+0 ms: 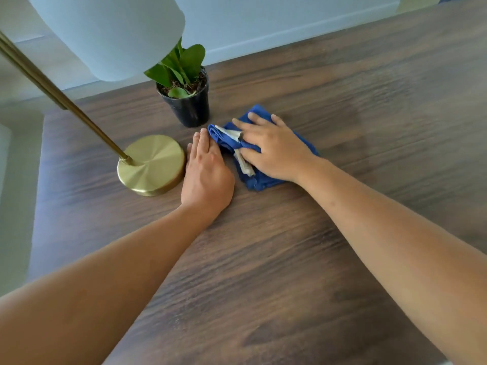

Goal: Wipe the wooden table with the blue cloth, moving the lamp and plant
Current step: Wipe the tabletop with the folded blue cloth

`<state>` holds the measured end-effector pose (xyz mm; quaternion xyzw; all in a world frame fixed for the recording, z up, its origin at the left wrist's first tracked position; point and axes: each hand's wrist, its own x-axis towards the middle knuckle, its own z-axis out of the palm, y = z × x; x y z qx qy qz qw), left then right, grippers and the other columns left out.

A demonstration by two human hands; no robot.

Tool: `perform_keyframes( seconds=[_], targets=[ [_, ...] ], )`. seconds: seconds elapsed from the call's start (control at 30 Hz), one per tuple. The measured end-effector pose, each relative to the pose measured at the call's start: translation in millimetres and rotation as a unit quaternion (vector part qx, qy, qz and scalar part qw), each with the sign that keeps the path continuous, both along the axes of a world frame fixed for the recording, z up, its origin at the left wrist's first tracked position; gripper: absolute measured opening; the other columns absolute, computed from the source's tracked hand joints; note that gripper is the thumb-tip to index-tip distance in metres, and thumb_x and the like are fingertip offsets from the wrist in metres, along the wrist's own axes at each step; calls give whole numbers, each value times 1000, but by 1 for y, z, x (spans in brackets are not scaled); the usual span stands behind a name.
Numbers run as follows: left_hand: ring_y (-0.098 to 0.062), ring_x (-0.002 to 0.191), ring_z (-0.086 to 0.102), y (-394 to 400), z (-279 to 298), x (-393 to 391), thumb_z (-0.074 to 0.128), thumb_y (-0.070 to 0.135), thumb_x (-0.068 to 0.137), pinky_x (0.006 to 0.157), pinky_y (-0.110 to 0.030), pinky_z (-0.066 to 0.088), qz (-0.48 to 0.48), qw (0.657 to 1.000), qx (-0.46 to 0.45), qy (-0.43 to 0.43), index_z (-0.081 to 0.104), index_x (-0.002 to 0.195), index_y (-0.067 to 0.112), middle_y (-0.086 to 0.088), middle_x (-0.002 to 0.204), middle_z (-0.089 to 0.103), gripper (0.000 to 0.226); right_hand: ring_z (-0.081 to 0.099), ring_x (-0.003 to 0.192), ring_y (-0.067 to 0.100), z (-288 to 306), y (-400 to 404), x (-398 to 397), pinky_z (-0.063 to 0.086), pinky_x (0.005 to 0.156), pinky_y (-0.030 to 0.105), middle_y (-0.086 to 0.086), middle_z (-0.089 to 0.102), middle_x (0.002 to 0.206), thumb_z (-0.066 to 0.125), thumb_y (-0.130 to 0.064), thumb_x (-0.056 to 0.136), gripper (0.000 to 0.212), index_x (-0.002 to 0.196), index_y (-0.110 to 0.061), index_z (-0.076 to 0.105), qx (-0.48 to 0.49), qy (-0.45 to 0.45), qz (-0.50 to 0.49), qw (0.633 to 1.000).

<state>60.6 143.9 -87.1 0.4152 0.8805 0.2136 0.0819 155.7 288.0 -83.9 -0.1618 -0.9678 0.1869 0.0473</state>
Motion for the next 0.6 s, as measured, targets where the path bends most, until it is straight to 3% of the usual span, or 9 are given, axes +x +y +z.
perform_keyframes(
  seconds=[0.1,0.2,0.33,0.5,0.6],
  targets=[
    [-26,154,1,-2,1,0,34,2,92,125,-34,1,-1,1000,-8,-6,17,155,-3,-17,166,7,65,13,153,13,0,-33,75,8,123,47,-12,24,163,36,-45,101,46,137,-23,57,18,-17,-18,1000],
    [-23,154,-1,-2,0,-1,29,1,93,124,-33,-1,0,1000,-11,-13,15,156,-2,-14,166,5,64,7,154,14,0,-15,126,7,124,47,-13,13,166,13,-62,96,67,154,-33,31,55,-66,-158,984],
    [-26,154,1,-2,-1,-2,28,1,92,125,-35,1,-5,1000,-8,-4,18,155,-4,-15,166,7,63,-1,154,19,4,43,128,2,123,51,-8,2,168,16,-69,97,72,159,-33,16,56,-137,-297,943],
    [-28,153,4,-3,-2,-2,26,2,92,125,-36,3,-10,1000,-4,3,21,153,-6,-18,165,10,62,-1,154,24,4,-15,135,2,123,51,-1,0,168,11,-84,86,91,159,-30,12,56,-134,-280,949],
    [-29,153,3,-3,-5,-5,27,2,93,125,-37,3,-20,1000,-6,7,20,153,-6,-19,165,9,62,0,154,21,2,-75,179,4,123,49,-3,3,168,11,-82,85,90,159,-30,15,75,-120,-277,950]
  ],
)
